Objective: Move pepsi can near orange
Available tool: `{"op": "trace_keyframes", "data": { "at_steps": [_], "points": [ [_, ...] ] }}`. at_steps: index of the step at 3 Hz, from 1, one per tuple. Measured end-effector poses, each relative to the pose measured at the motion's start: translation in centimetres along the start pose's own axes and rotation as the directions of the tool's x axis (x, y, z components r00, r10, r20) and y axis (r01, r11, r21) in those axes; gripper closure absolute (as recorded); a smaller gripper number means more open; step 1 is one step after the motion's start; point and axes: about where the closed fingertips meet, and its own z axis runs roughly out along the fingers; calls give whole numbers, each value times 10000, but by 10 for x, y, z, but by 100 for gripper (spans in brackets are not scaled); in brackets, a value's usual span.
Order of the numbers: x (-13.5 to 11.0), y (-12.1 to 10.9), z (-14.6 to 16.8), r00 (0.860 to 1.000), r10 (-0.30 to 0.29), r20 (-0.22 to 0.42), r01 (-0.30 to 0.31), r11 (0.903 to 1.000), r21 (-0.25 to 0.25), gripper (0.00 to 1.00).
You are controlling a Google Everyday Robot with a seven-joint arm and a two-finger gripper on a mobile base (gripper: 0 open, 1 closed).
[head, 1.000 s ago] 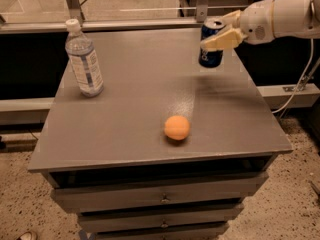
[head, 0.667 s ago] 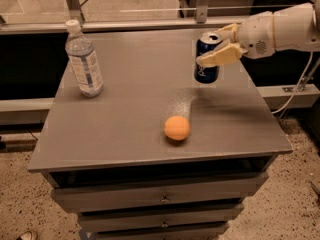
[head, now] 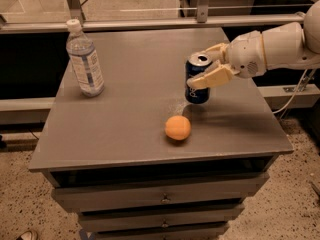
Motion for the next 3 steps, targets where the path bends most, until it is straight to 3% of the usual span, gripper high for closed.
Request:
{"op": "trace_keyframes", "data": {
  "at_steps": [2,3],
  "points": [
    [8,28,14,9999,142,-27,-144,9975,-685,51],
    [14,42,19,9995,324,-13,-324,9947,-973,20]
  ]
}}
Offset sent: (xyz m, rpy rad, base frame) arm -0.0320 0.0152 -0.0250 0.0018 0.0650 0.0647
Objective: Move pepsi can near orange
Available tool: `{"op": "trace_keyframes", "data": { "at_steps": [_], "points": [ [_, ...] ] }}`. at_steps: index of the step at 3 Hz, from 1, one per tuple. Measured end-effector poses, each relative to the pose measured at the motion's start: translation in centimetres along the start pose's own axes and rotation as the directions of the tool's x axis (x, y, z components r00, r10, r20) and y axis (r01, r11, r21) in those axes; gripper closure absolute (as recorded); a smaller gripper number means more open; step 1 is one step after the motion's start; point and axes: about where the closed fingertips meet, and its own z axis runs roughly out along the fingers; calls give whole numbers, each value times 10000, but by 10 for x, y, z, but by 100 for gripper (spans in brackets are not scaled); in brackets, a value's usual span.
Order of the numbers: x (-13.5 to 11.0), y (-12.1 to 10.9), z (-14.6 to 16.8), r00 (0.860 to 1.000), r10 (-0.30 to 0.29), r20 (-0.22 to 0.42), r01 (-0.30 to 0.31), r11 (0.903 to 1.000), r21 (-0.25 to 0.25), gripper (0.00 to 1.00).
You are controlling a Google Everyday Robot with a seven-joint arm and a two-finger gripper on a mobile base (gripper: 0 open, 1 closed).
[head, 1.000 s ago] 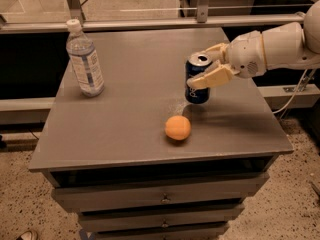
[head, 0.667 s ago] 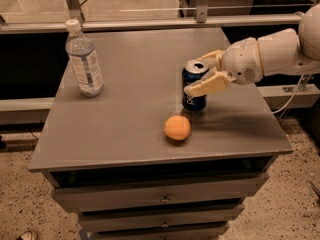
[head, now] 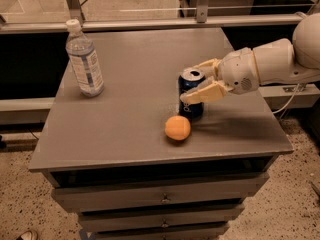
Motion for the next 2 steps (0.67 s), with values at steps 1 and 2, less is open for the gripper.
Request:
{"op": "trace_keyframes", "data": {
  "at_steps": [1,2],
  "points": [
    [3,7,5,10000,90,36,-89,9998,-175,0],
    [6,8,-2,9998,154,109,-153,9998,-138,0]
  ]
}}
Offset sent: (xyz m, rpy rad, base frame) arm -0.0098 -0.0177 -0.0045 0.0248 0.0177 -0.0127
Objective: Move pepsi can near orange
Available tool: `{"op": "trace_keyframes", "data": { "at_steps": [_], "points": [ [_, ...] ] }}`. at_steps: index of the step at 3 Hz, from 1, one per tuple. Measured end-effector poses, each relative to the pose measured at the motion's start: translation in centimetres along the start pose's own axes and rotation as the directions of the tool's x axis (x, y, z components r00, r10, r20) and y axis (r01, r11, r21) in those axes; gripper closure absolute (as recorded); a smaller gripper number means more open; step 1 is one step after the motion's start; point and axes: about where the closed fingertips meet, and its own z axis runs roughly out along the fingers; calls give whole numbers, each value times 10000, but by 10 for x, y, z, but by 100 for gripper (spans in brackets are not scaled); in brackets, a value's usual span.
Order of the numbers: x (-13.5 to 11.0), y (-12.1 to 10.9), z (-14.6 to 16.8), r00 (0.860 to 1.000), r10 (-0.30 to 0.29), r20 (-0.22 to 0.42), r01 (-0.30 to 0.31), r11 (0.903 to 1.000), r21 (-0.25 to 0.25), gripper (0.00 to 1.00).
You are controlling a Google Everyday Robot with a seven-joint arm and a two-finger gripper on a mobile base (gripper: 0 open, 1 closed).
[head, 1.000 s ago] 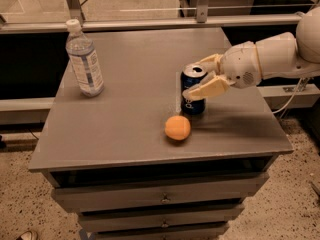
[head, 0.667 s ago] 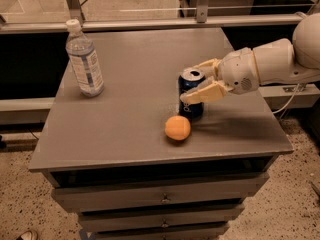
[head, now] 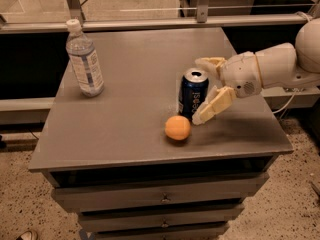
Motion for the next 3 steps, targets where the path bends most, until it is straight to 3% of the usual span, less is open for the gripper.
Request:
{"op": "trace_keyframes", "data": {
  "at_steps": [1,2,3],
  "points": [
    [6,-9,-29,9994,-254,216,250,9995,184,0],
    [18,-26,-102,9974,-726,34,719,9923,1004,0],
    [7,-33,-115,9952,-977,61,961,9872,1274,0]
  ]
}}
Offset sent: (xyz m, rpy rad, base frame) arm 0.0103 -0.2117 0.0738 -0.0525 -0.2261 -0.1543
